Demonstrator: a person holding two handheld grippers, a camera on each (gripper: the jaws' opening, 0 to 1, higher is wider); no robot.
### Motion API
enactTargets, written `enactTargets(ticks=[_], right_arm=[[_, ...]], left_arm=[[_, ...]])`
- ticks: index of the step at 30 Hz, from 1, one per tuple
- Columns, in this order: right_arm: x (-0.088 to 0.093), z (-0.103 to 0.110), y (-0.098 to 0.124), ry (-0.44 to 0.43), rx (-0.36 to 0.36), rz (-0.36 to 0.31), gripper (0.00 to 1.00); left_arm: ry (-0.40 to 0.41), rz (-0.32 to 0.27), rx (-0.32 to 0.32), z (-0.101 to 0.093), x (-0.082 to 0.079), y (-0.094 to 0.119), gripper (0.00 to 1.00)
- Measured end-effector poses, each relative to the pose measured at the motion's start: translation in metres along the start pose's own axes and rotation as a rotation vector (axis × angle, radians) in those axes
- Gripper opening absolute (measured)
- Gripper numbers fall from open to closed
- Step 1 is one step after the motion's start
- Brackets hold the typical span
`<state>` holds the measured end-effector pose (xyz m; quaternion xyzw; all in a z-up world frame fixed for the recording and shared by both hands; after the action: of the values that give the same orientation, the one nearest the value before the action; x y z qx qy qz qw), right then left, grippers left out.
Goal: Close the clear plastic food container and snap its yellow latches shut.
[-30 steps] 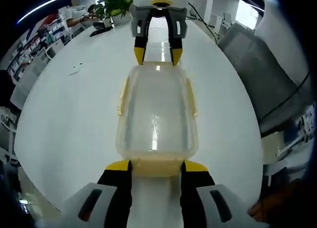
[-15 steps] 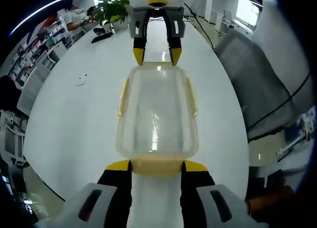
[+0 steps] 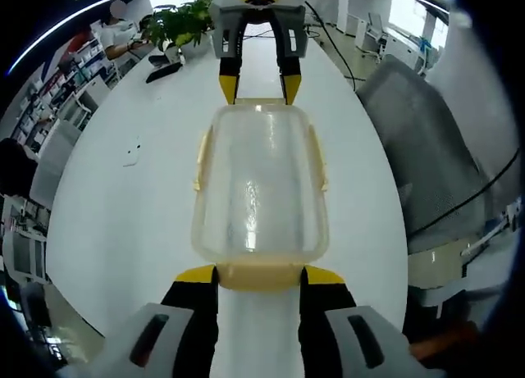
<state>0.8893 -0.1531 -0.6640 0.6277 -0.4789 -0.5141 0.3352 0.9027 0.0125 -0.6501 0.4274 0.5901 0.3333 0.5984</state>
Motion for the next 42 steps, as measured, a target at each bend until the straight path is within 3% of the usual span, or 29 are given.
enactTargets(ticks=[15, 28, 42], right_arm=[[0.043, 0.006, 0.02, -0.027, 0.028, 0.001, 0.36], [0.094, 0.012, 0.03, -0.04, 0.027, 0.014, 0.36], [0.13, 0.01, 0.037, -0.053, 0.028, 0.025, 0.36]], left_arm=[[-0.033, 0.006, -0.006, 0.0, -0.043, -0.019, 0.32], [-0.05, -0.001, 0.004, 0.002, -0.086, -0.047, 0.32], [-0.069, -0.019, 0.0, 0.014, -0.114, -0.07, 0.32]])
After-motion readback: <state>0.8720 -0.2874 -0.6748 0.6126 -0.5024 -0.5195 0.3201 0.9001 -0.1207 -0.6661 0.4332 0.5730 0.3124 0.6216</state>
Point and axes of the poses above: the point that each gripper's makers call its tool centre point, and the gripper's own axes: y roughly backward along the fingers, z roughly to its left, x roughly out of its underside, the point moved 1 cm from there along y, roughly backward along the fingers, and after that the axes turned 11 degrees about x, right-handed, at the moved point
